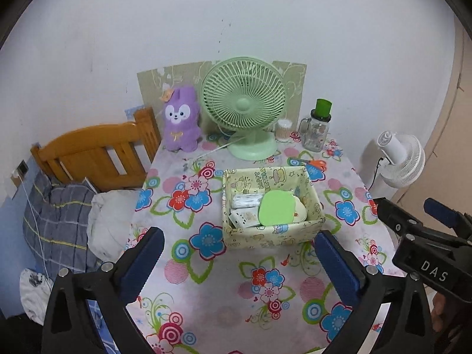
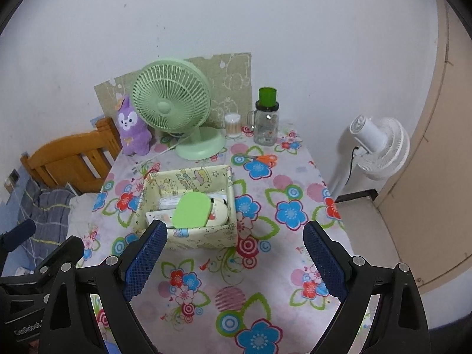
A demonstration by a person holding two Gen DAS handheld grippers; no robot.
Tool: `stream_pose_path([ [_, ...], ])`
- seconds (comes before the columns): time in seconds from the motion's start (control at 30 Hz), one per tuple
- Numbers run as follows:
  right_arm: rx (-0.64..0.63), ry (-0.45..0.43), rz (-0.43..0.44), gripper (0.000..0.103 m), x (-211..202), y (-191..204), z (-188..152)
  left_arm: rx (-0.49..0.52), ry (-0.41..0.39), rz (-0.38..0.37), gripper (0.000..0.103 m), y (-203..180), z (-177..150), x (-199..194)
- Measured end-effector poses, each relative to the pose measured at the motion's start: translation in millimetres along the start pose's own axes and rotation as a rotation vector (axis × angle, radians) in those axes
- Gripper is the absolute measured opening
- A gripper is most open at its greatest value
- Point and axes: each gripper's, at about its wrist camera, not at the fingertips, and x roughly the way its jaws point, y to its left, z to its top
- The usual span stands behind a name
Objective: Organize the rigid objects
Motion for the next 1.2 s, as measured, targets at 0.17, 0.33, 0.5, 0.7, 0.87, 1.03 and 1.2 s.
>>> stream_pose_path([
  [0.17,-0.026,-0.036,-0.027,0.095,-17.5,4.2,3.4,-0.035,-0.012,-0.022,0.103,5.1,5.0,-16.2],
  [0.33,-0.073,-0.095,-0.071,0.095,-37.4,10.3,6.2,-0.030,-0.034,-0.013,0.103,5.3,6.9,-29.5],
  [0.5,-0.087,-0.093,-0.060,0.095,-47.6,14.6,5.5,-0.038,-0.064,0.001,0.103,6.5,6.3,-40.6],
  [0.7,-0.061,-0.050,-0.021,0.095,-48.4,13.2,1.7,-0.042,-0.059,0.000,0.103,7.2,4.5,-45.6],
  [0.87,-0.068,-0.070,-0.055,0.095,-54.8,14.3,0.7,-0.085,-0.063,0.005,0.103,11.1,3.7,-49.2],
  [1.03,-0.068,-0.079,-0.059,0.095,-57.2,15.5,2.1,-0.081,-0.061,-0.013,0.103,12.5,4.3,-50.4],
  [1.2,-0.082,-0.087,-0.054,0.095,-58.7,20.7,2.8,-0.082,-0.058,-0.028,0.103,13.8,4.6,-50.1],
])
